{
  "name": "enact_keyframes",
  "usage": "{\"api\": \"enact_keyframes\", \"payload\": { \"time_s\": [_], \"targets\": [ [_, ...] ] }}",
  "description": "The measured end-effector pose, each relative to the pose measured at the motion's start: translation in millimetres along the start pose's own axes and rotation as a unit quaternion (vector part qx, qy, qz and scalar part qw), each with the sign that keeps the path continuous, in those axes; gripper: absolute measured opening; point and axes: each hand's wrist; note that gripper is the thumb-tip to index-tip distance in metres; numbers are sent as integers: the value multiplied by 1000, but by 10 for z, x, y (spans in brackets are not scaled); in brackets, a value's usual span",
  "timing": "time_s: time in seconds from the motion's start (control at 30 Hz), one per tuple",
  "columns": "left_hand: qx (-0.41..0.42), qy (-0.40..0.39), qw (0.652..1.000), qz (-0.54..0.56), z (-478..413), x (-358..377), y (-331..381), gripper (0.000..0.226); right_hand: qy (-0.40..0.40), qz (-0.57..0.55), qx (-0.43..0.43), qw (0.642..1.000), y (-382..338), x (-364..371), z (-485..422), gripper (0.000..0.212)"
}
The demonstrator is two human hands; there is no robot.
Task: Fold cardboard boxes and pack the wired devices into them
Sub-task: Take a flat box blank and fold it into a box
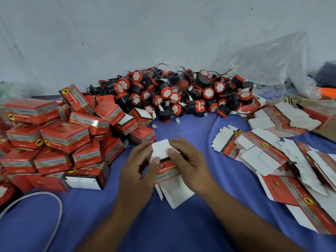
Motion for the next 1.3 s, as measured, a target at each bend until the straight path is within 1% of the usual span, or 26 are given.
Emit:
{"api": "enact_keyframes", "payload": {
  "time_s": [0.07, 0.1, 0.17, 0.23, 0.3, 0.37, 0.4, 0.43, 0.5, 0.53, 0.57, 0.6, 0.63, 0.67, 0.7, 0.73, 0.8, 0.87, 0.93, 1.03, 1.1, 1.13, 1.2, 1.3],
  "targets": [
    [-24, 31, 998, 47, 11, 28, 33, 51, 8, -29, 0, 1000, -33, 8, 21, 26],
    [-33, 41, 997, 61, 13, 30, 38, 53, 9, -33, -4, 999, -54, 14, 31, 29],
    [-39, 58, 996, 47, 15, 21, 24, 47, 20, -24, -23, 999, -77, 25, 43, 32],
    [-60, 66, 994, 60, 11, 27, 3, 34, 50, -10, -42, 998, -80, 32, 41, 32],
    [-105, 48, 985, 125, 15, 52, -3, 21, 73, -4, -57, 996, -71, 25, 36, 30],
    [-130, 9, 974, 187, 50, 80, 0, 20, 83, 2, -56, 995, -77, 12, 29, 28],
    [-122, -7, 974, 191, 70, 93, 11, 22, 86, 1, -49, 995, -90, 3, 29, 27],
    [-100, -18, 980, 172, 85, 104, 33, 25, 85, 1, -43, 995, -96, -7, 23, 25],
    [-34, -12, 997, 63, 99, 105, 63, 29, 108, 52, -42, 992, -101, -28, 14, 23],
    [14, 1, 1000, -22, 92, 87, 62, 32, 123, 86, -32, 988, -99, -18, 6, 32],
    [86, 9, 989, -120, 68, 66, 60, 35, 123, 94, -9, 988, -101, 5, 10, 42],
    [177, 3, 959, -221, 41, 58, 36, 38, 103, 77, 28, 991, -120, 40, 18, 48],
    [261, -15, 920, -293, 21, 63, 4, 39, 62, 35, 70, 995, -147, 86, 28, 50],
    [315, -41, 889, -330, 13, 87, -16, 41, 10, -17, 110, 994, -157, 125, 32, 49],
    [335, -66, 878, -337, 13, 128, -17, 42, -34, -74, 146, 986, -157, 144, 33, 48],
    [331, -84, 882, -324, 20, 166, -7, 42, -61, -127, 174, 975, -155, 135, 28, 49],
    [300, -95, 910, -270, 34, 186, 18, 41, -76, -196, 203, 956, -152, 54, -6, 50],
    [262, -99, 936, -214, 32, 121, 47, 41, -88, -188, 194, 959, -140, -24, -23, 45],
    [227, -95, 951, -189, 8, 33, 79, 47, -121, -189, 184, 957, -123, -41, -14, 41],
    [154, -100, 970, -161, -17, -59, 111, 72, -170, -158, 171, 958, -152, -27, 28, 38],
    [137, -122, 971, -155, -34, -130, 94, 84, -183, -120, 147, 965, -196, -20, 46, 42],
    [142, -138, 968, -153, -43, -160, 82, 86, -183, -105, 131, 969, -200, -25, 57, 43],
    [161, -167, 961, -153, -65, -191, 74, 84, -166, -87, 114, 976, -212, -39, 67, 47],
    [186, -184, 948, -179, -63, -178, 59, 79, -158, -75, 119, 977, -178, -58, 63, 56]
  ]
}}
Point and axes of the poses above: each hand's wrist, its own z-axis away from the middle knuckle, its own x-axis out of the palm, y = z × x, and after that the axes turned 15 degrees about x, right-handed
